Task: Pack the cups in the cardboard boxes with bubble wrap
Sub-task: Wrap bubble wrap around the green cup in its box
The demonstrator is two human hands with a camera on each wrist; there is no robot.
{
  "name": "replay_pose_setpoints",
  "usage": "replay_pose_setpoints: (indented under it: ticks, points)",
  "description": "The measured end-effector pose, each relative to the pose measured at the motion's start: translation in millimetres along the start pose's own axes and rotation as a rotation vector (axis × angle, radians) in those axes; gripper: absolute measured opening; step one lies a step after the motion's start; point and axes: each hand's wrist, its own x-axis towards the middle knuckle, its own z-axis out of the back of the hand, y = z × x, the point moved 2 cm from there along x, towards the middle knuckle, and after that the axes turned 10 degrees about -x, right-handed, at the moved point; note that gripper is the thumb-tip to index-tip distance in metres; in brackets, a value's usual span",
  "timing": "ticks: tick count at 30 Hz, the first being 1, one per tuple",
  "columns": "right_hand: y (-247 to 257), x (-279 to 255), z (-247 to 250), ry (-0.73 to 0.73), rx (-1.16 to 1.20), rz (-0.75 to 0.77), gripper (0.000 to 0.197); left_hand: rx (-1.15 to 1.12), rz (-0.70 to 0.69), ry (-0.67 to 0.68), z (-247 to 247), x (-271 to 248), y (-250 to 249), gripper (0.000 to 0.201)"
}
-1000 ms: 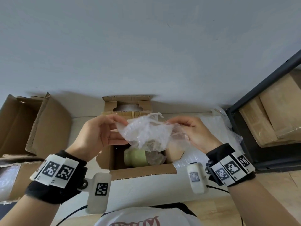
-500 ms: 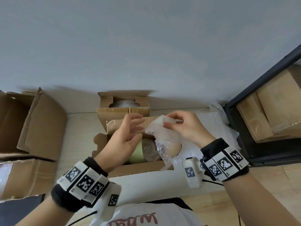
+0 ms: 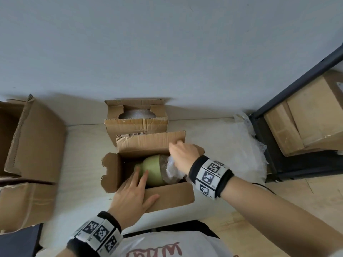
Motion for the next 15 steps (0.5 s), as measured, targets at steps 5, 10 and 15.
replay_pose_setpoints:
  ticks: [5,10,15]
  points:
    - [20.6,11.1,-6.6,0.013,-0.114,0.04,0.027,0.008,0.015,0.009,2.3,10.3,4.2,0.08]
    - [10.4,7.2,-15.6,0.103,-0.093,0.068,0.021,-0.077,-0.035,0.021,1.3,19.4,4.9,0.082]
    - [5.9,-4.9,-37.9,0.255,-0.101,0.017,0.031,-0.13,-0.072,-0.005,-0.2,21.5,6.0,0.082]
